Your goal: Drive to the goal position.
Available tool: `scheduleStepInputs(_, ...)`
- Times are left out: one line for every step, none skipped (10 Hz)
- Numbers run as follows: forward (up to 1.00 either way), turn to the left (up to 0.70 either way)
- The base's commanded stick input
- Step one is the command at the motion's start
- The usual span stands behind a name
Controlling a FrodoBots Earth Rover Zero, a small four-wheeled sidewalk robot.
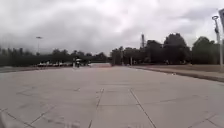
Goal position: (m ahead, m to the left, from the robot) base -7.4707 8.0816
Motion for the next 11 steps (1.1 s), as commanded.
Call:
scheduleStepInputs(0.7, 0.01)
scheduleStepInputs(0.7, 0.01)
scheduleStepInputs(0.7, 0.01)
scheduleStepInputs(0.7, 0.2)
scheduleStepInputs(0.7, 0.33)
scheduleStepInputs(0.7, 0.36)
scheduleStepInputs(0.7, 0.36)
scheduleStepInputs(0.7, 0.36)
scheduleStepInputs(0.7, 0.13)
scheduleStepInputs(0.7, 0.01)
scheduleStepInputs(0.7, 0.01)
